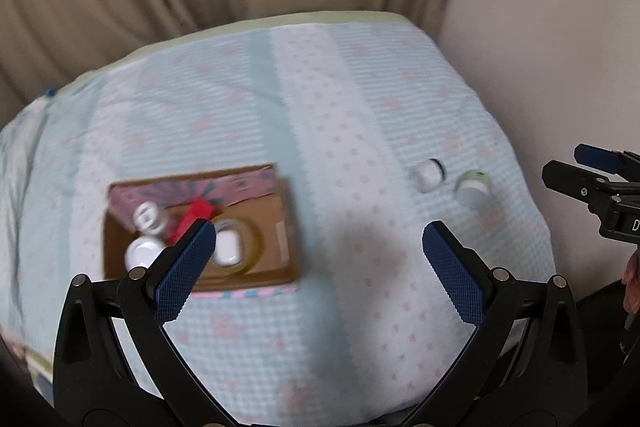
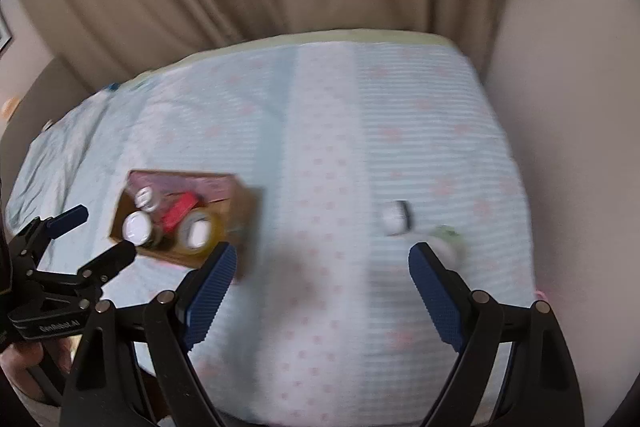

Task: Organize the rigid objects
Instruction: 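Move both tools from the box toward the black-lidded and green jars, then grasp the black-lidded Metal DX jar with the left tool while the right tool grasps the pale green jar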

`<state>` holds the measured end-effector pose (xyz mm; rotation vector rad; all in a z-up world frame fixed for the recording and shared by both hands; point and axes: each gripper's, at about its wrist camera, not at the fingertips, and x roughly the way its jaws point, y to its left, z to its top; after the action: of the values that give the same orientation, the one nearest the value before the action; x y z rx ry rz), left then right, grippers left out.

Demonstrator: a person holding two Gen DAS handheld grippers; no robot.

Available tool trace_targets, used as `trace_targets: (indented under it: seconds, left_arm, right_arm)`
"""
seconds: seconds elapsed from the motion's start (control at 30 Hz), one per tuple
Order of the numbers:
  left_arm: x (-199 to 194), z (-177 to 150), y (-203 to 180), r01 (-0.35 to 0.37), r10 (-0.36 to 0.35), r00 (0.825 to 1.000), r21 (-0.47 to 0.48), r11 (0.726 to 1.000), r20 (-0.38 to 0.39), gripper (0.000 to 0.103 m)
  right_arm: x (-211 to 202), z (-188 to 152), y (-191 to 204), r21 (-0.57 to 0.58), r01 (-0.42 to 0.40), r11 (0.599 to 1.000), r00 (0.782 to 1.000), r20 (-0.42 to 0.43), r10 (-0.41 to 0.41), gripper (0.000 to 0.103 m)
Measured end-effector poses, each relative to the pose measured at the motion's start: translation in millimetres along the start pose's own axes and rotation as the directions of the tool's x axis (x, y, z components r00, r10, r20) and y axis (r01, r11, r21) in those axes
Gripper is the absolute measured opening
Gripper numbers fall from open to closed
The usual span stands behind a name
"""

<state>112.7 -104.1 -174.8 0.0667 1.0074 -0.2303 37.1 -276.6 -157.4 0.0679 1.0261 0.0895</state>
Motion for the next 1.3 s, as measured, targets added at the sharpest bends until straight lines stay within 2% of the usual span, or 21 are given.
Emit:
trace_targets:
  seconds: [0.23,0.37,0.63,0.83,0.93,1.03,1.13,1.3]
  left_arm:
    - [52,21,-55,0.103,-0.097,0.993,0.083,0.991,-0.073,0.103]
    - [87,32,-88,0.161,-0.147,0.982,0.128,0.979,-0.117,0.103]
    - [159,47,-129,0.223,-0.181,0.956,0.169,0.96,-0.231,0.103]
    - [218,54,-157,0.25,-0.167,0.939,0.261,0.932,-0.301,0.103]
    - [246,55,-167,0.268,-0.16,0.932,0.32,0.909,-0.325,0.102]
    - [275,54,-175,0.293,-0.157,0.924,0.382,0.877,-0.348,0.097]
    - [302,50,-181,0.329,-0.156,0.911,0.445,0.833,-0.381,0.089]
    - [328,42,-187,0.377,-0.166,0.9,0.527,0.762,-0.404,0.088]
  right_arm:
    - [4,-22,-61,0.136,0.107,0.985,0.994,0.003,-0.109,0.086]
    - [20,-31,-87,0.208,0.124,0.97,0.992,-0.03,-0.121,0.086]
    - [64,-45,-135,0.426,0.067,0.902,0.996,-0.086,-0.033,0.086]
    - [106,-43,-163,0.548,0.049,0.835,0.992,-0.125,0.024,0.086]
    - [132,-40,-178,0.609,0.042,0.792,0.988,-0.142,0.057,0.086]
    - [162,-38,-188,0.645,0.052,0.762,0.983,-0.169,0.076,0.086]
    - [194,-41,-195,0.677,0.067,0.733,0.974,-0.205,0.099,0.086]
    - [231,-49,-201,0.727,0.07,0.683,0.962,-0.231,0.147,0.086]
